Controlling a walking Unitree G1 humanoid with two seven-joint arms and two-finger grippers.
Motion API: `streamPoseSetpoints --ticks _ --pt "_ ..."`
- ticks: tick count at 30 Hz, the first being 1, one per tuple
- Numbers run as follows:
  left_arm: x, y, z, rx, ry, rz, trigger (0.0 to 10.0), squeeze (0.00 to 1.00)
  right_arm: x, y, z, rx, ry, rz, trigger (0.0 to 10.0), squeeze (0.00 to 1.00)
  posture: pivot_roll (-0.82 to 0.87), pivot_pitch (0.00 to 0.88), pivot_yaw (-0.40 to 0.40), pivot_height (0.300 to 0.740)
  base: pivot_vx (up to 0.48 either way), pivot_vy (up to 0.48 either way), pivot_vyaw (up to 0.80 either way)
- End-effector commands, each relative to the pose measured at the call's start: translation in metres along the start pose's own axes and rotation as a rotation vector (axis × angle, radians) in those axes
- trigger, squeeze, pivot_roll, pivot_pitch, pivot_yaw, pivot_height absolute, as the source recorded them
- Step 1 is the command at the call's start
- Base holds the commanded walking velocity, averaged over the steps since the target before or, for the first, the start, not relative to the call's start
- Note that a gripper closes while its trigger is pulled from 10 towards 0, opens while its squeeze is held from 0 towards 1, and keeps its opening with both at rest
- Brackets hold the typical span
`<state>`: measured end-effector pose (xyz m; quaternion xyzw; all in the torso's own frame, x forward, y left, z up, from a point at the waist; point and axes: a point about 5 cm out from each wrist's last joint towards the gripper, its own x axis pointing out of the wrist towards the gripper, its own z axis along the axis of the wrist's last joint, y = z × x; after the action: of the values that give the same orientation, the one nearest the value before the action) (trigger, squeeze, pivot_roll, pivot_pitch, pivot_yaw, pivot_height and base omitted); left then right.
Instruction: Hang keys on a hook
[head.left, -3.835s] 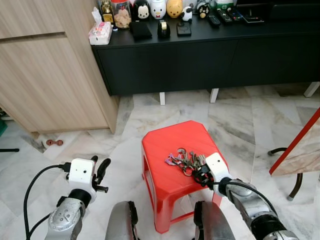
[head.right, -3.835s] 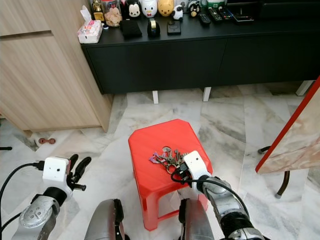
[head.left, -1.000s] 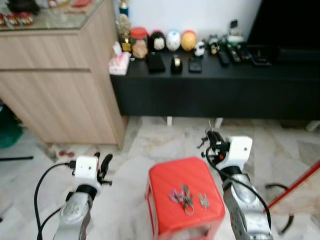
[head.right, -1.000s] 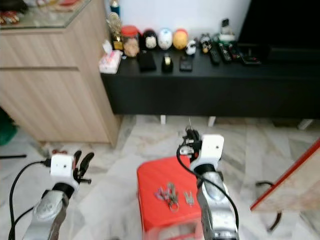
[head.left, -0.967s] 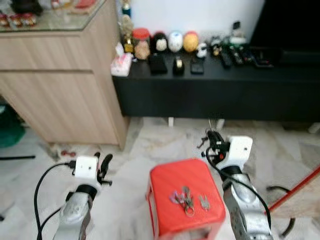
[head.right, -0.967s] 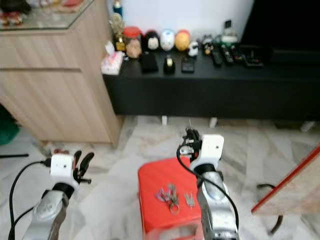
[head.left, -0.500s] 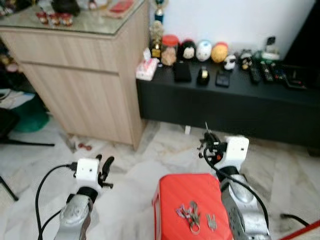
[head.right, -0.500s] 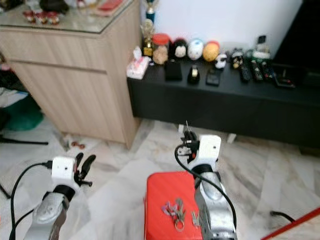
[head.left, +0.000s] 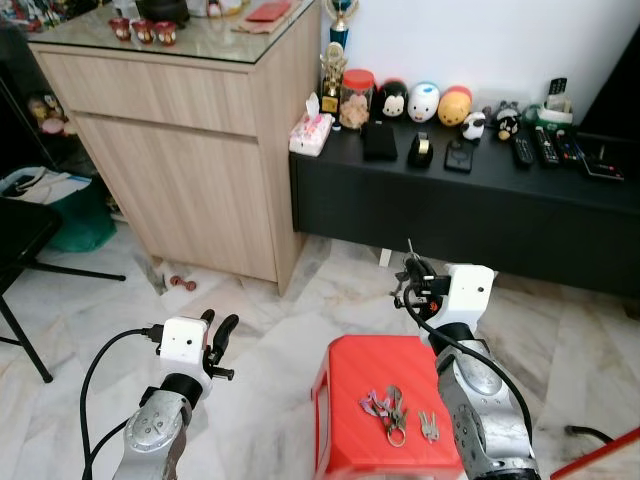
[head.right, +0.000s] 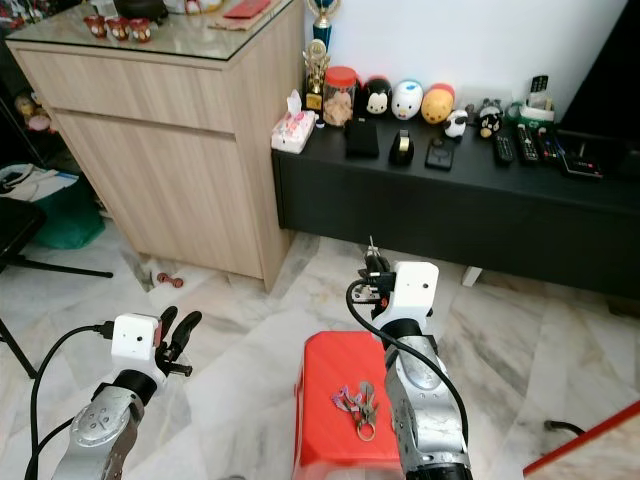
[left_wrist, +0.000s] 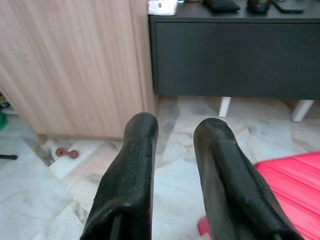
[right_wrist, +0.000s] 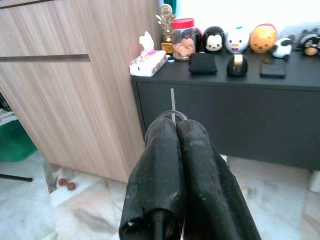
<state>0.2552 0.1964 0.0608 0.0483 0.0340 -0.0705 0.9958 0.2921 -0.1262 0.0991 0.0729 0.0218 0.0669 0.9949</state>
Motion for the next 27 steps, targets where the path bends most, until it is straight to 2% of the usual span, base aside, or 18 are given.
streamPoseSetpoints --ticks 1,14,27 --pt "0.001 0.0 0.006 -0.001 -0.017 -0.006 10.0 0.0 0.001 -0.001 -0.002 0.004 0.019 -0.008 10.0 0.0 0.01 0.0 -0.018 0.74 -0.307 0.0 0.0" --pt "0.002 0.001 0.011 0.0 -0.027 -0.011 10.0 0.0 0.012 0.013 -0.001 0.017 0.033 0.014 10.0 0.0 0.03 0.0 -0.012 0.74 -0.306 0.0 0.0" --pt "0.003 -0.002 0.015 -0.008 -0.031 -0.029 10.0 0.0 0.015 0.014 -0.002 0.017 0.046 0.015 10.0 0.0 0.03 0.0 -0.017 0.74 -0.307 0.0 0.0"
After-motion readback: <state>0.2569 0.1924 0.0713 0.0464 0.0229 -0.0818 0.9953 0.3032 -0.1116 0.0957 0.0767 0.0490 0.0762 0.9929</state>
